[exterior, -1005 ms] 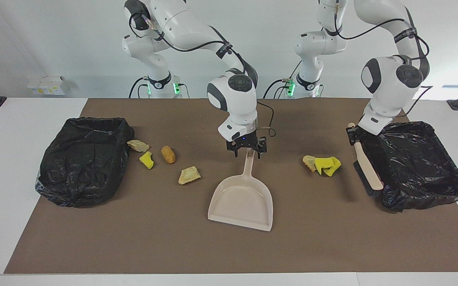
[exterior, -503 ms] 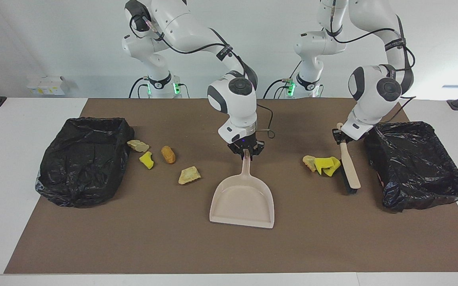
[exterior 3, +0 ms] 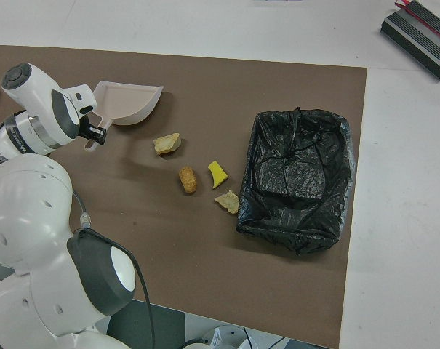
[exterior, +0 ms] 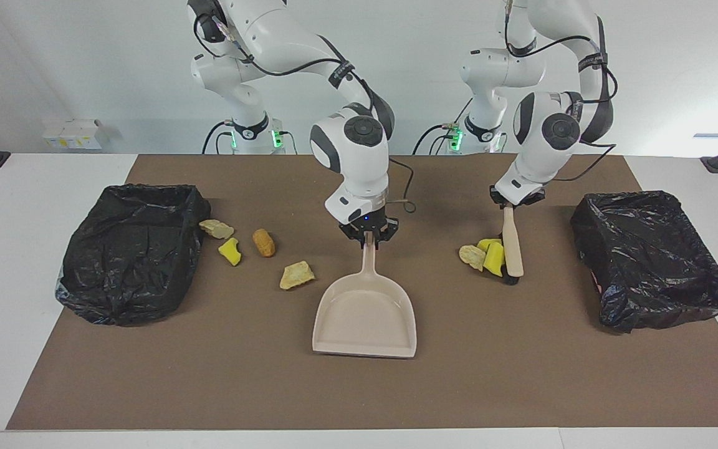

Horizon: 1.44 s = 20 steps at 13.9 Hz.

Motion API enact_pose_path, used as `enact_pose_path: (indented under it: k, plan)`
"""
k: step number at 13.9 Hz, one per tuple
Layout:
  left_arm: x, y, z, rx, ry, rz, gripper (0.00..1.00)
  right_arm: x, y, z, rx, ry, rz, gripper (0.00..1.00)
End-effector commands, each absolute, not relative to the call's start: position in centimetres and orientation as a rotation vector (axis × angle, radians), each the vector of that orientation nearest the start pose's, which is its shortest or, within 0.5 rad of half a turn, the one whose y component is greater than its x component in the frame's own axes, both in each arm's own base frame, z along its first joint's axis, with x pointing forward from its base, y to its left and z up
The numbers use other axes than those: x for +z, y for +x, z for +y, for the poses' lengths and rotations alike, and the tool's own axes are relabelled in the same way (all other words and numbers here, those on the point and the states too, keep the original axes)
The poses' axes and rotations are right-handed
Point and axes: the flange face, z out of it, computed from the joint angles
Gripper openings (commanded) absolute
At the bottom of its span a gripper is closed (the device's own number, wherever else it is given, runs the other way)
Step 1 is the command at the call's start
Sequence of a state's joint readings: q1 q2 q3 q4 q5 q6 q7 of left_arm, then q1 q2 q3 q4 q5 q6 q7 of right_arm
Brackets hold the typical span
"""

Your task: Sweep and dump trash in bin

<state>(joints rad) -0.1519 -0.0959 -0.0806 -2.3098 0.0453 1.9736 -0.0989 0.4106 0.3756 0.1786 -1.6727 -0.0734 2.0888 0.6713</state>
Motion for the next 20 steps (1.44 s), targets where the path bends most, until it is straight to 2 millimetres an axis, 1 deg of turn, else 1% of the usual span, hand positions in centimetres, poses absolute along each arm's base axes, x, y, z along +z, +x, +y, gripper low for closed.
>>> enact_pose_path:
  k: [1,2,3,4,5,6,7,10,11,12,13,14,15,16,18,19,20]
  plan:
    - [37.5,44.5,-11.9,0.359,-3.006,0.187,0.0,42.5,55.2,33.0,0.003,-3.151,-0.182,0.0]
    - [38.6,44.8,-11.8,0.351,-3.011,0.174,0.0,43.1,54.8,32.6,0.034,-3.151,-0.326,0.0]
    - [40.3,45.3,-11.2,0.315,-3.024,0.149,0.0,43.6,54.6,31.9,0.065,-3.151,-0.415,0.0]
    - [42.0,46.1,-10.2,0.276,-3.041,0.107,0.0,44.0,54.3,31.5,0.093,-3.144,-0.522,0.0]
    - [42.8,47.0,-8.2,0.274,-3.047,0.039,0.0,44.0,54.0,31.4,0.126,-3.115,-0.69,0.0]
    - [42.8,47.0,-7.3,0.284,-3.047,0.01,0.0,44.0,53.9,31.1,0.158,-3.077,-0.842,0.0]
    - [42.6,46.9,-5.5,0.291,-3.048,-0.055,0.0,44.3,53.7,30.8,0.174,-3.027,-0.999,0.0]
    - [42.2,47.1,-1.1,0.274,-3.055,-0.19,0.0,44.4,53.1,30.4,0.239,-2.901,-1.301,0.0]
    - [41.7,47.0,-1.0,0.259,-3.06,-0.191,0.0,44.2,52.8,30.2,0.254,-2.832,-1.431,0.0]
    - [41.0,46.6,-1.8,0.276,-3.059,-0.176,0.0,44.0,52.7,30.0,0.264,-2.752,-1.563,0.0]
    - [39.9,46.0,-2.4,0.31,-3.052,-0.159,0.0,43.8,52.8,29.5,0.265,-2.685,-1.659,0.0]
    - [39.2,45.2,-3.9,0.326,-3.048,-0.123,0.0,43.3,53.2,28.6,0.264,-2.591,-1.785,0.0]
    - [38.3,44.5,-4.8,0.333,-3.042,-0.119,0.0,43.3,53.5,27.8,0.269,-2.467,-1.932,0.0]
    - [37.7,44.1,-5.5,0.326,-3.039,-0.142,0.0,43.0,53.5,27.4,0.283,-2.381,-2.033,0.0]
    - [36.6,43.4,-8.0,0.295,-3.04,-0.115,0.0,42.3,53.2,26.5,0.273,-2.28,-2.153,0.0]
    - [36.4,43.5,-9.1,0.25,-3.048,-0.116,0.0,41.6,52.8,26.1,0.269,-2.246,-2.192,0.0]
    - [36.2,43.5,-9.6,0.236,-3.052,-0.121,0.0,41.0,52.3,25.5,0.268,-2.206,-2.231,0.0]
